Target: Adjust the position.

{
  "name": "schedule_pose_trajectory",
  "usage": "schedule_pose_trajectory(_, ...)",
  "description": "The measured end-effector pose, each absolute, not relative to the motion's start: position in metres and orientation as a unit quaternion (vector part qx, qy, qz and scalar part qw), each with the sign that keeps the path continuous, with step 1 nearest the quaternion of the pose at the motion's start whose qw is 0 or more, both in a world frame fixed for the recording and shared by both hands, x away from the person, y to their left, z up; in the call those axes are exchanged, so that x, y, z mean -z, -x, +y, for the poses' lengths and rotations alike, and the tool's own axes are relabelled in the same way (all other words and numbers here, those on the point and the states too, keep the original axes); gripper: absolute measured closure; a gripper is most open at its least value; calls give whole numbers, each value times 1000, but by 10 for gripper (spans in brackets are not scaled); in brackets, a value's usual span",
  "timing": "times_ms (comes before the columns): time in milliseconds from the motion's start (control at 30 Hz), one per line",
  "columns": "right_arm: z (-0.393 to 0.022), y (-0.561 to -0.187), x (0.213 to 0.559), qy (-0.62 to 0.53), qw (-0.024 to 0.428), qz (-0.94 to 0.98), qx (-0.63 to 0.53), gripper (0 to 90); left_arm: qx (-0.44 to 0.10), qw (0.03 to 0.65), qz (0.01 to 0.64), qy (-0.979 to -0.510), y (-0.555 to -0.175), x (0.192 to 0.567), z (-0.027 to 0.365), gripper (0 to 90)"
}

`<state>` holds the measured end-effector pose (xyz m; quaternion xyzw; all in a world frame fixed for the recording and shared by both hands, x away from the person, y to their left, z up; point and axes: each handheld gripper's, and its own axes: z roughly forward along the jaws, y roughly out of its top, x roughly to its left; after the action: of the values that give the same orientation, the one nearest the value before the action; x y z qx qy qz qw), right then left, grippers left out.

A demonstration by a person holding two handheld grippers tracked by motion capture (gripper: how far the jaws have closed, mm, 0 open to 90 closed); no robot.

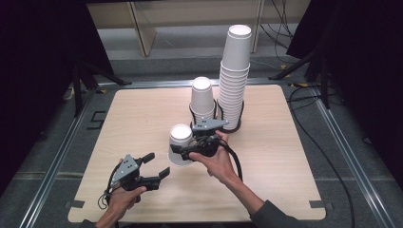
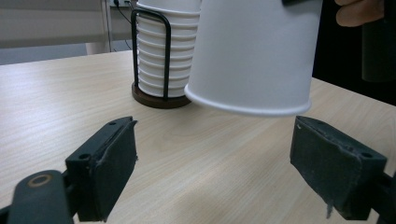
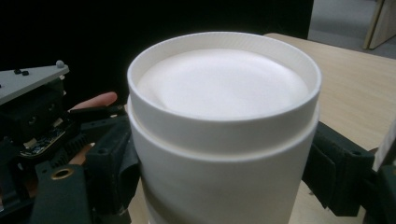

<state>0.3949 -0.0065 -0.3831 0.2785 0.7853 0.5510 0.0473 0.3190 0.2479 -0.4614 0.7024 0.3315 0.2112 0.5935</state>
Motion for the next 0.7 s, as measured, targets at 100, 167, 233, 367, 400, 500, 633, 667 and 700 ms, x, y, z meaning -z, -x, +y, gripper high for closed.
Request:
schedule_pose_trajectory(100, 1, -391, 388, -271, 44, 792, -546, 216, -207, 604, 328, -696, -319, 462, 246, 140)
schedule_pose_trajectory(167, 3, -391, 390, -268, 37, 791, -548, 216, -208, 605, 325, -697, -318, 462, 244, 140)
schedule_pose_trajectory(233, 6, -390, 391, -264, 37, 792, -549, 216, -213, 597, 320, -704, -317, 461, 245, 140)
schedule_pose_trajectory(367, 10, -388, 393, -258, 44, 799, -542, 215, -209, 592, 326, -707, -317, 461, 244, 140)
schedule_pose_trajectory(400, 12, -388, 394, -254, 42, 796, -548, 216, -210, 591, 327, -707, -317, 461, 244, 139)
schedule_pose_trajectory(500, 14, -386, 395, -262, 30, 794, -548, 216, -209, 593, 327, -706, -317, 461, 244, 138)
schedule_pose_trajectory(633, 17, -384, 396, -253, 22, 794, -552, 216, -197, 601, 319, -706, -317, 462, 240, 132)
schedule_pose_trajectory(667, 17, -384, 395, -249, 32, 798, -548, 217, -197, 593, 321, -712, -316, 461, 240, 125)
schedule_pose_trajectory(700, 17, -384, 395, -249, 32, 798, -548, 217, -196, 592, 321, -713, -315, 461, 240, 125)
